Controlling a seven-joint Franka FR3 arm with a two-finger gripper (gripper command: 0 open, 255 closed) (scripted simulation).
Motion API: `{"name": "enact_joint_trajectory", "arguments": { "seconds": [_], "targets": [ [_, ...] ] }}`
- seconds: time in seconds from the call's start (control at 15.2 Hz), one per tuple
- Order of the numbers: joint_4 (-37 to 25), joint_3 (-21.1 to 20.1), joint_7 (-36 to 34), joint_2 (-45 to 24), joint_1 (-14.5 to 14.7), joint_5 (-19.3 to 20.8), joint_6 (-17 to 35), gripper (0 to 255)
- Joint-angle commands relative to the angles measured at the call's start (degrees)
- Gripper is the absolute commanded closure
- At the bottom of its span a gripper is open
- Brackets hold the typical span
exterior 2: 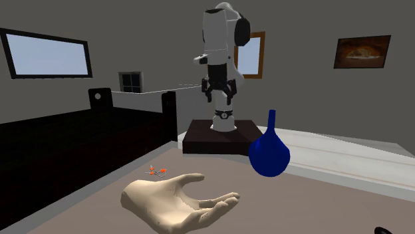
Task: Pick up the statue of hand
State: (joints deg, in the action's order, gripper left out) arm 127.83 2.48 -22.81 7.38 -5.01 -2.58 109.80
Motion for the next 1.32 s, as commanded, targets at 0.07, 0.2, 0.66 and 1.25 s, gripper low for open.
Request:
{"name": "enact_joint_trajectory", "arguments": {
  "seconds": [0.07, 0.2, 0.66, 1.25],
  "targets": [
    [-3.79, 0.60, -2.05, -7.06, -0.66, -0.85, 3.00, 0],
    [-6.63, 1.02, -3.32, -11.47, -1.08, -1.50, 4.36, 0],
    [-18.36, 2.52, -7.28, -26.75, -2.87, -4.31, 7.18, 0],
    [-37.92, 4.00, -12.28, -46.64, -6.49, -8.40, 6.50, 0]
  ]
}}
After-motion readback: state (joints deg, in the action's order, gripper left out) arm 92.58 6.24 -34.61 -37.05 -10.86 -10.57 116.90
